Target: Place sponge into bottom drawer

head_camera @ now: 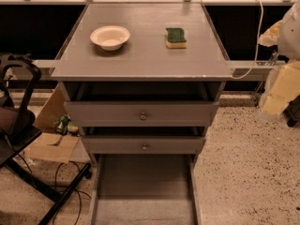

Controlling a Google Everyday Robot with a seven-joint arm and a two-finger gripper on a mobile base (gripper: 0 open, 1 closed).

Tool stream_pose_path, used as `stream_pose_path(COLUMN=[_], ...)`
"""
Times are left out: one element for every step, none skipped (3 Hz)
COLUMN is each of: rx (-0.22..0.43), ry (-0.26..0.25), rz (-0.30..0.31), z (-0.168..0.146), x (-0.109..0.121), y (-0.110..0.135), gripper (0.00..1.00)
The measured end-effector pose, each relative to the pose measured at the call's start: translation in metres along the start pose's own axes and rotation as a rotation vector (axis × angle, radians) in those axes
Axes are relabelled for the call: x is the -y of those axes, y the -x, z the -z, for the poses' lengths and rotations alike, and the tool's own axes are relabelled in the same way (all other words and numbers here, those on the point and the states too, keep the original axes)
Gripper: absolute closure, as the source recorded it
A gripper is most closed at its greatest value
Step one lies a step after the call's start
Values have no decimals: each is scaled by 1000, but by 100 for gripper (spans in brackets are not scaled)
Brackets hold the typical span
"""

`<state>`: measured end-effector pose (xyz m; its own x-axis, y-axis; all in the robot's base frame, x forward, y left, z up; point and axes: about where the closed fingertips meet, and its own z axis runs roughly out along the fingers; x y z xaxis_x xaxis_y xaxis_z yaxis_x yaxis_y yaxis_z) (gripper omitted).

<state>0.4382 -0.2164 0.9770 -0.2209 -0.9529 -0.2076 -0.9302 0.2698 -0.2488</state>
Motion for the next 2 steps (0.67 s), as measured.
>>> stream_pose_path(rx=[0, 149], ry=[0, -46], rz=[0, -82], z=[0, -11], x=[0, 54], y=[0, 22], gripper=[0, 0])
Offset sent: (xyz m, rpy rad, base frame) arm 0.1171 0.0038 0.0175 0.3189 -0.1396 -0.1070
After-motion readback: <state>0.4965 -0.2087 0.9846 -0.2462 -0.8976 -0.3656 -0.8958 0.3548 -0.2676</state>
